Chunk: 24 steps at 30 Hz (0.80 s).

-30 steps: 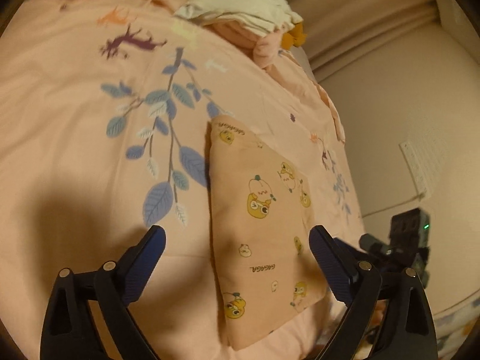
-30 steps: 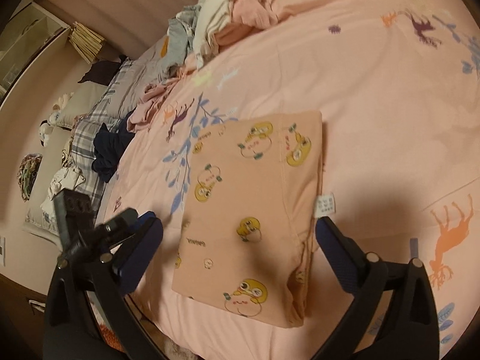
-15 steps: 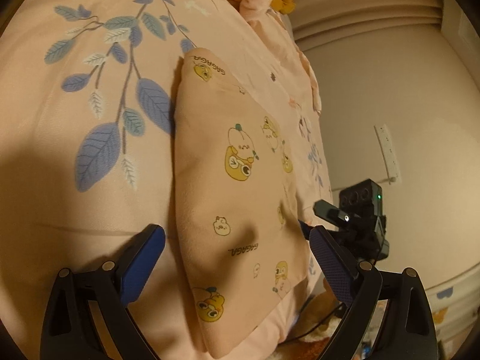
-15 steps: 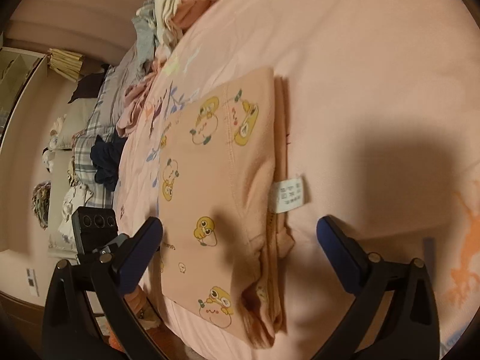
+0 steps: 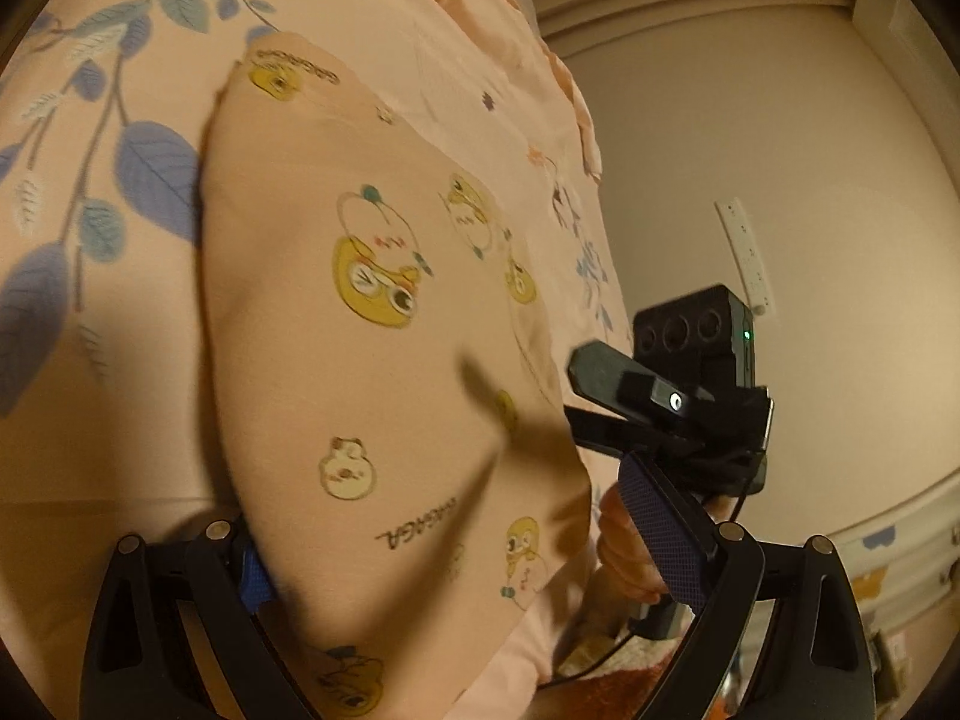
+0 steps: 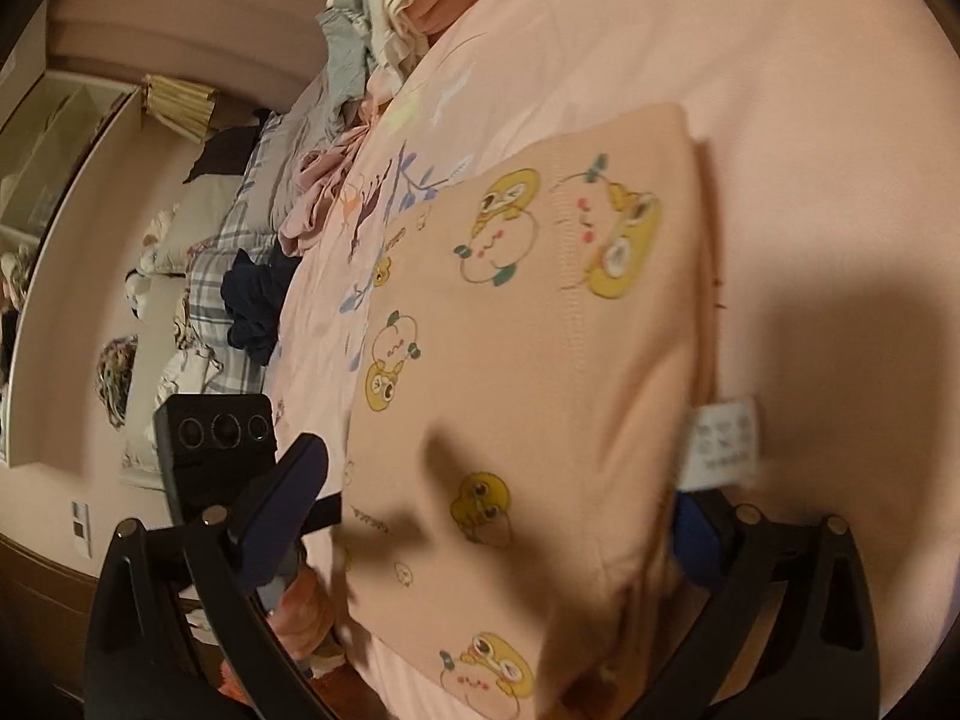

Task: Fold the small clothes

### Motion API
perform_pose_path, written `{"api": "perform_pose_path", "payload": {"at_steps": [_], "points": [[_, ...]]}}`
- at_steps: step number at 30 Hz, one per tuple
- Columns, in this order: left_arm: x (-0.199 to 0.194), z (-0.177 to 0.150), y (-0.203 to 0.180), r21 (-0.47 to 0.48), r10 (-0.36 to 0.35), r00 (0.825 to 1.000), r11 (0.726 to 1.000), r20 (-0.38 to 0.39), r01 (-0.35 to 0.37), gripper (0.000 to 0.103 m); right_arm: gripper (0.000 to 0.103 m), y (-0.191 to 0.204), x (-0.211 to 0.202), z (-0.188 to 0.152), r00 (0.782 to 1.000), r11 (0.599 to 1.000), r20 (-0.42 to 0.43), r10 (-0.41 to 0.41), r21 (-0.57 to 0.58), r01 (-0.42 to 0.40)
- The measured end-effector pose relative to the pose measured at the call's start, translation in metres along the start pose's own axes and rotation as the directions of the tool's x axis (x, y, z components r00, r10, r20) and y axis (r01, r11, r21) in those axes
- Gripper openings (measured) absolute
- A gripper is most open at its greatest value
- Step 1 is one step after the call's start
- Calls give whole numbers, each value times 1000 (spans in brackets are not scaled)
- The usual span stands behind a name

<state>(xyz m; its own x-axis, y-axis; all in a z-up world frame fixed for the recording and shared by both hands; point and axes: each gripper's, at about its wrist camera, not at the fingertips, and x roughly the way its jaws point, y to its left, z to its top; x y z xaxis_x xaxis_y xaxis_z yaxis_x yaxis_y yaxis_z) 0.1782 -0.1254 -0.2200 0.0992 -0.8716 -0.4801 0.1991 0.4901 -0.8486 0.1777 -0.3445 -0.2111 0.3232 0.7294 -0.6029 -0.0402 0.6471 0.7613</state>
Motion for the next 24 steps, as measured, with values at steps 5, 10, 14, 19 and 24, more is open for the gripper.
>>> {"api": "perform_pose_path", "payload": {"at_steps": [5,10,14,19,24], "points": [[-2,1,10,-75,101,995,992,26,-99,64,83,-4,-1,2,1000,1000,2,-18,-5,18],[-8,3,30,-162,96,994,983,55,-86,46,60,-17,-6,3,999,999,16,-30,42,29],[-8,1,29,-145,125,988,983,85,-112,39,43,-22,-7,0,997,997,27,-71,38,70],[-5,2,32,-117,142,985,985,94,-130,30,32,-29,-6,-3,996,996,56,-68,53,65],[1,2,23,-70,211,971,976,113,-204,27,25,-24,-3,-7,988,993,97,-122,14,121]]}}
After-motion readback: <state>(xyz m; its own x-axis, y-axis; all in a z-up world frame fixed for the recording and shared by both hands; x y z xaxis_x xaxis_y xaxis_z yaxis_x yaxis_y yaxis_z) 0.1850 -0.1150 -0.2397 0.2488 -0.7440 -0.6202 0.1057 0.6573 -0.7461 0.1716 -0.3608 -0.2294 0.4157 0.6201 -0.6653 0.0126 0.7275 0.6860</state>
